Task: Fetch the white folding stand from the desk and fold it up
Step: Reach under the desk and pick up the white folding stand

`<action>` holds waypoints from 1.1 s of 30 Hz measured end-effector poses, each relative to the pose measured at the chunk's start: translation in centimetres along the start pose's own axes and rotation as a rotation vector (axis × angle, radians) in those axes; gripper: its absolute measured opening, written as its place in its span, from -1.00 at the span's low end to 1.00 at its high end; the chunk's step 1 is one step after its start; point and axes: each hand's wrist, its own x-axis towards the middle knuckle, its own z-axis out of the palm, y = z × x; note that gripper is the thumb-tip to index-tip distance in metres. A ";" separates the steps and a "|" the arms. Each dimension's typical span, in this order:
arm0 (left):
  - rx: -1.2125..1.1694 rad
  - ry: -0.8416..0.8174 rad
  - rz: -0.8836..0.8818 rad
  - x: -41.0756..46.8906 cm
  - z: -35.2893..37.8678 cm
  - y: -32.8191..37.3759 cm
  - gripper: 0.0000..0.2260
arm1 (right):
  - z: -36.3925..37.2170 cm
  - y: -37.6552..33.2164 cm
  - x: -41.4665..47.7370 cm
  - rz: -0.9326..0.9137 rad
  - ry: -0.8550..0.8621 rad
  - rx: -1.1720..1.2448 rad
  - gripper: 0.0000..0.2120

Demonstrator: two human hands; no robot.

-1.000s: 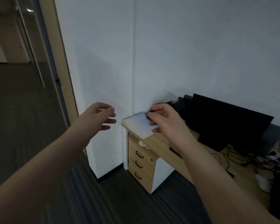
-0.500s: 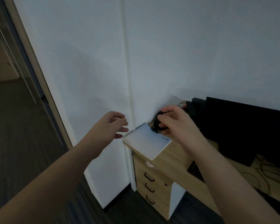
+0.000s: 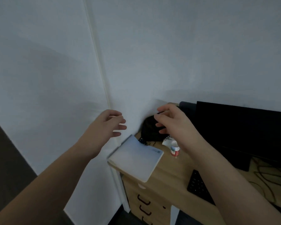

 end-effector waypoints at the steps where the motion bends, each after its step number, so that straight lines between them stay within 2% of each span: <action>1: -0.009 -0.027 0.004 1.0 0.4 -0.1 -0.87 | -0.2 0.3 0.3 0.008 0.025 -0.002 -0.78; 8: -0.084 -0.263 0.023 7.5 2.0 -2.0 -0.92 | 0.4 1.5 0.9 0.074 0.220 -0.055 -0.76; 16: -0.146 -0.508 0.115 14.8 -0.4 -2.5 -0.83 | 4.3 -0.2 1.7 0.101 0.460 -0.121 -0.78; 20: -0.132 -0.584 0.130 16.7 -1.7 -3.8 -0.91 | 7.1 0.3 2.1 0.094 0.535 -0.106 -0.81; 24: -0.122 -0.618 0.134 17.6 -2.9 -4.7 -0.90 | 9.0 0.6 3.0 0.101 0.553 -0.137 -0.82; 33: -0.039 -0.513 0.119 17.8 -5.9 -5.2 -0.92 | 10.3 1.1 5.1 0.050 0.496 -0.082 -0.77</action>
